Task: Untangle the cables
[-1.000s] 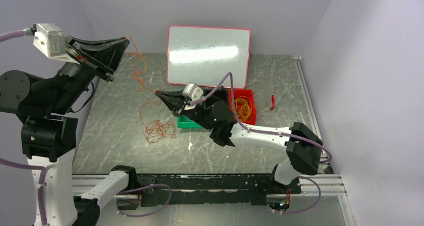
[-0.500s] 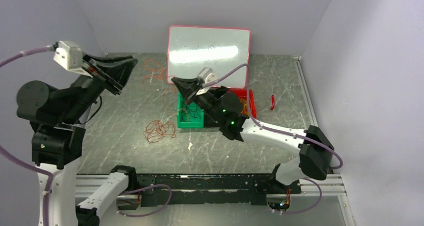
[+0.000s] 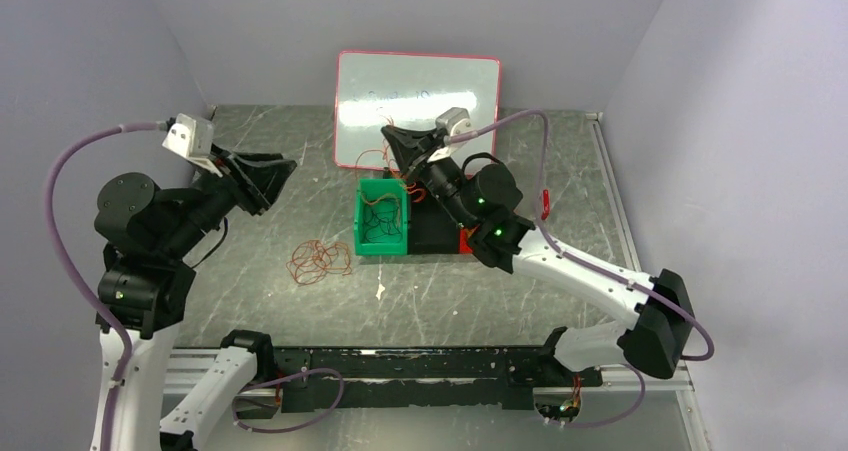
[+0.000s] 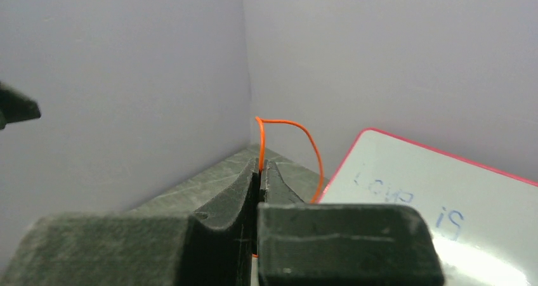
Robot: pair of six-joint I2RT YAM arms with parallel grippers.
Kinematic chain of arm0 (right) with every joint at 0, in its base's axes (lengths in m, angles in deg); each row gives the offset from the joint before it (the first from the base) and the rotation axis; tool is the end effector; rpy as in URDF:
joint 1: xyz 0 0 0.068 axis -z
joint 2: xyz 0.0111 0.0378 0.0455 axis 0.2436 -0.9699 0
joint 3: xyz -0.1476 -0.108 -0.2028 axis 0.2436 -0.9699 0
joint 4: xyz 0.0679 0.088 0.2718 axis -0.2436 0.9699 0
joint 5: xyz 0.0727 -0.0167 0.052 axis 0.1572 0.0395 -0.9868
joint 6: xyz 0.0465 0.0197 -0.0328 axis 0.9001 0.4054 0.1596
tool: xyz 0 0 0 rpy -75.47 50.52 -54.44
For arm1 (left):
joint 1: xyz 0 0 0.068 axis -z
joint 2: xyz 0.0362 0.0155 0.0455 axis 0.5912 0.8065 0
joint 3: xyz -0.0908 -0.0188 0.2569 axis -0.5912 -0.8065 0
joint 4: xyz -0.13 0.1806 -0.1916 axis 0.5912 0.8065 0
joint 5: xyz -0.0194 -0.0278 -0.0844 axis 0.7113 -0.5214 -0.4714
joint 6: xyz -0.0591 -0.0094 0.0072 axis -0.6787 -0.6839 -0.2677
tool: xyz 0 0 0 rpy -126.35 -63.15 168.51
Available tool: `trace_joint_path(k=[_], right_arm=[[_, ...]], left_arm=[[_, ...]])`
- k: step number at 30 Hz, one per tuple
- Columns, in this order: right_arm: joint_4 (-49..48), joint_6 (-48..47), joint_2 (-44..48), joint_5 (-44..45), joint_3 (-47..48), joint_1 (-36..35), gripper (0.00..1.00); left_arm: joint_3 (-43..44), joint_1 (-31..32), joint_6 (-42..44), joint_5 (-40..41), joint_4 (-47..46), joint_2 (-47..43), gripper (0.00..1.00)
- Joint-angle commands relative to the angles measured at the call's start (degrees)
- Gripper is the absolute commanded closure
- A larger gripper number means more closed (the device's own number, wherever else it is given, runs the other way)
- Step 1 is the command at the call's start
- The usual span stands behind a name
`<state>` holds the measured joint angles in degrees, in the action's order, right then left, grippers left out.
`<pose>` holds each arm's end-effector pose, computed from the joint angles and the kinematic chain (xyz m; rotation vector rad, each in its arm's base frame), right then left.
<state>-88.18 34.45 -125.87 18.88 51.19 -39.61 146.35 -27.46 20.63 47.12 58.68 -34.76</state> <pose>0.2120 0.2772 0.4032 -0.4407 1.1222 0.6959 0.1399 -0.0409 0.4933 0.2414 1.5245 -0.6998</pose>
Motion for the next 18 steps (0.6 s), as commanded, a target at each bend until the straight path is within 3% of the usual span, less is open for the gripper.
trace_joint_path(k=[1,18], right_arm=[[4.96,0.35,2.73,1.57,0.32,2.58,1.00],[11.96,-0.75,5.60,-0.67,-2.91,9.27,1.00]], left_arm=[[-3.05,-0.25,-0.33,1.60,1.61,-0.81,0.60],[-8.90,-0.20,-0.51,7.37,3.14,-2.54,0.55]])
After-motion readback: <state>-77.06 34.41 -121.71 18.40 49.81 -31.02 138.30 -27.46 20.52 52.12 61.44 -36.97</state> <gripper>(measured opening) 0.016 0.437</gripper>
